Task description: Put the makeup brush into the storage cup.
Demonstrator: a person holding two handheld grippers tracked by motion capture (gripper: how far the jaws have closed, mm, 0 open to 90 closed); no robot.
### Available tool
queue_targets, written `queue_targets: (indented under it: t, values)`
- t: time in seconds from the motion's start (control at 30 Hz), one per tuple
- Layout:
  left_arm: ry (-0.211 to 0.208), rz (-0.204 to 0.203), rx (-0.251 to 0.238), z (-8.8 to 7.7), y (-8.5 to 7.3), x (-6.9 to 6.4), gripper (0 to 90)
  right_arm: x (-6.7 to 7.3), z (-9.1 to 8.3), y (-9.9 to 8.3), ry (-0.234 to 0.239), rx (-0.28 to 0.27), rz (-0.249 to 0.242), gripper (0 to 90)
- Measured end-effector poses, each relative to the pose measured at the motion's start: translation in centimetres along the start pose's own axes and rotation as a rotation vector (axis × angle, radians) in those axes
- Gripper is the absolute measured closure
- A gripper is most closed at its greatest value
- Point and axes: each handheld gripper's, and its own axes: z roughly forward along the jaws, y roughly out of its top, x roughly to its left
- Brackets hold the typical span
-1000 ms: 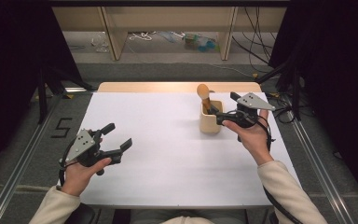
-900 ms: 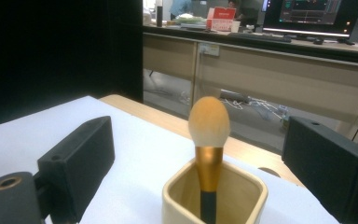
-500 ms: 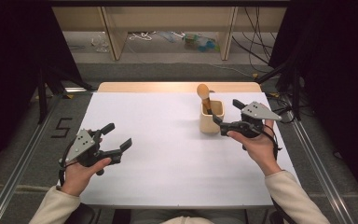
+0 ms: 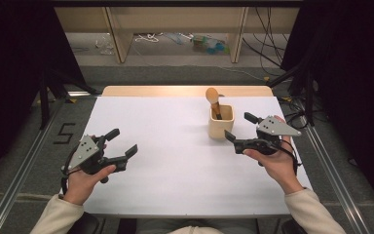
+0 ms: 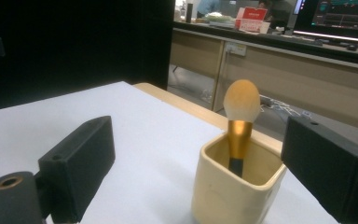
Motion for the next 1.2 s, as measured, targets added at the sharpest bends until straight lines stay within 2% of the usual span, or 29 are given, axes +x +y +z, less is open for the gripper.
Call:
queue_targets:
  t: [0.27,0.33,0.67,0.7,0.97,1.0,1.03,1.1,1.2]
  values:
    - [-0.001,0.002,0.001,0.0,0.0,0.0,14.9,0.1,-1.0,-0.9,0.013,0.003,0.002,12.4]
    - [0.000,0.000,0.001,0.0,0.0,-0.1,14.9,0.1,-1.2,-1.0,0.032,0.000,-0.007,12.7]
    - [-0.003,0.003,-0.004,-0.2,0.0,-0.1,14.9,0.7,-2.3,-1.6,0.067,-0.003,-0.006,15.3]
    - [0.001,-0.006,0.000,-0.3,0.0,-0.1,14.9,0.8,-2.4,-1.6,0.056,-0.003,-0.006,15.3]
    - [-0.005,0.002,-0.003,-0.4,-0.1,-0.2,14.9,0.9,-3.1,-2.0,0.063,0.006,-0.009,15.3]
    - [-0.005,0.003,-0.002,-0.4,-0.1,-0.1,14.9,0.9,-3.2,-2.1,0.054,0.000,-0.010,15.3]
    - [-0.005,0.003,-0.002,-0.4,-0.1,-0.2,14.9,0.9,-3.1,-2.2,0.068,-0.014,0.000,15.3]
    - [-0.006,0.003,-0.001,-0.4,-0.1,-0.2,14.9,0.9,-3.4,-2.3,0.063,0.007,-0.006,15.3]
    - [-0.006,0.005,0.005,-0.5,-0.1,-0.2,14.9,0.8,-3.5,-2.6,0.058,0.006,-0.006,15.6]
